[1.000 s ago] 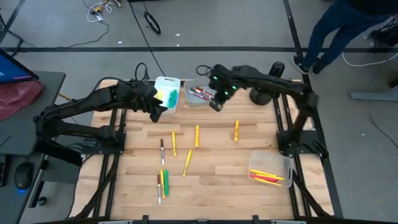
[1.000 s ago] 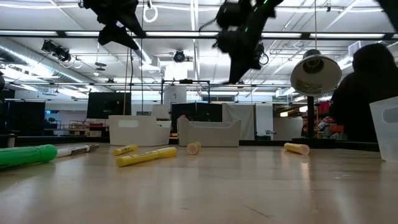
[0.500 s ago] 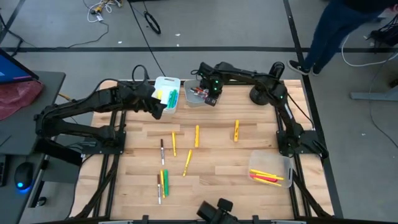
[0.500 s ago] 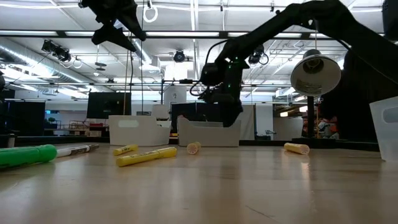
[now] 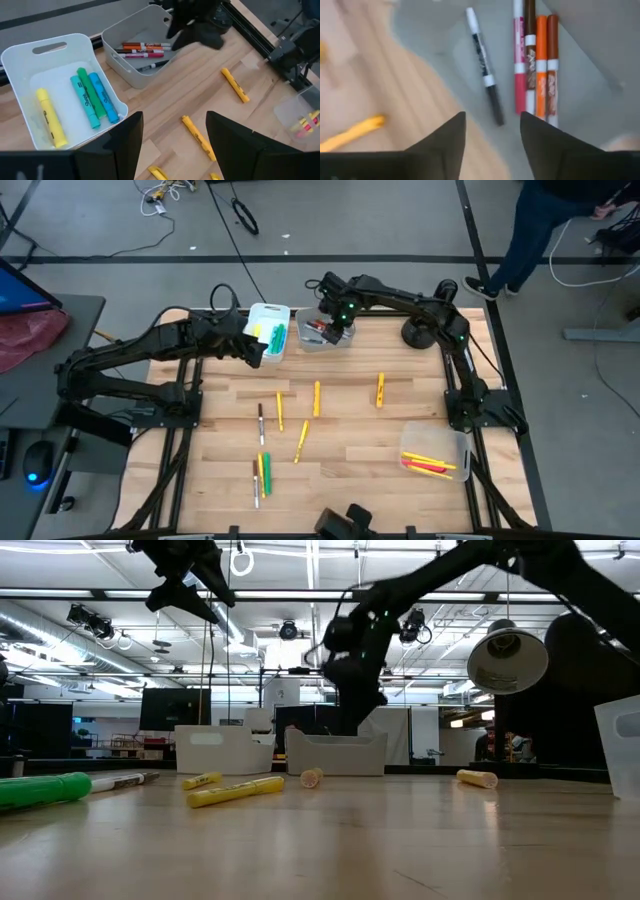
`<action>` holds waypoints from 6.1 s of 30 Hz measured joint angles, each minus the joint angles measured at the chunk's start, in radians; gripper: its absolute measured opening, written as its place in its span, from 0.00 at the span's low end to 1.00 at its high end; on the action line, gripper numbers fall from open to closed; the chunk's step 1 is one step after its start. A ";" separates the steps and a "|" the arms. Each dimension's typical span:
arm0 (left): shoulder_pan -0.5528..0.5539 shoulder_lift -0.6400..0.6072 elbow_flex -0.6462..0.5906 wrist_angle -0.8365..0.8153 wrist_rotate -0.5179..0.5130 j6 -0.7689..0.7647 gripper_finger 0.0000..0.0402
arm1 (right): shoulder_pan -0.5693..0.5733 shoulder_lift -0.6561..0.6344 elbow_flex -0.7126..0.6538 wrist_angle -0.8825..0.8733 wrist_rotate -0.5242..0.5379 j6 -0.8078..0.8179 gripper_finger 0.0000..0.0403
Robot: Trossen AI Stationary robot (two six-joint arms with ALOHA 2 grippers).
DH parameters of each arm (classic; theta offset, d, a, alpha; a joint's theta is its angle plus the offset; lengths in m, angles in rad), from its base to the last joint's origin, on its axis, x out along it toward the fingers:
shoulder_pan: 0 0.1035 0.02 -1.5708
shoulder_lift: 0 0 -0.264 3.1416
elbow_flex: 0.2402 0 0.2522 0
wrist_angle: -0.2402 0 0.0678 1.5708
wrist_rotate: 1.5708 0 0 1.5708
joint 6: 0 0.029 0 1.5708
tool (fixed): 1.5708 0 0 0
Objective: Pick & Place Markers
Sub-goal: Put the green highlighter pen into the white bin, then put the yellow pen into the transparent bin
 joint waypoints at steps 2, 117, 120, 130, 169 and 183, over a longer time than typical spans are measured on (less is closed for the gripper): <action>0.000 0.000 0.000 0.000 -0.008 0.000 0.55 | 0.021 -0.045 0.000 -0.015 -0.002 0.031 0.49; -0.756 0.727 -0.005 0.049 -0.126 -1.458 0.15 | 0.622 -0.811 -0.851 0.182 0.413 0.444 0.27; -0.721 0.651 -0.003 0.009 -0.177 -1.368 0.15 | 0.622 -0.811 -0.851 0.182 0.413 0.444 0.27; -0.329 0.289 -0.001 -0.028 -0.421 -0.666 0.15 | 0.622 -0.811 -0.851 0.189 0.377 0.518 0.27; 0.479 0.647 -0.001 0.323 -0.047 0.264 0.26 | 0.639 -0.811 -0.851 0.690 0.369 0.894 0.27; 0.484 0.524 0.000 0.156 0.126 0.230 0.41 | 0.638 -0.811 -0.851 0.690 0.369 0.802 0.27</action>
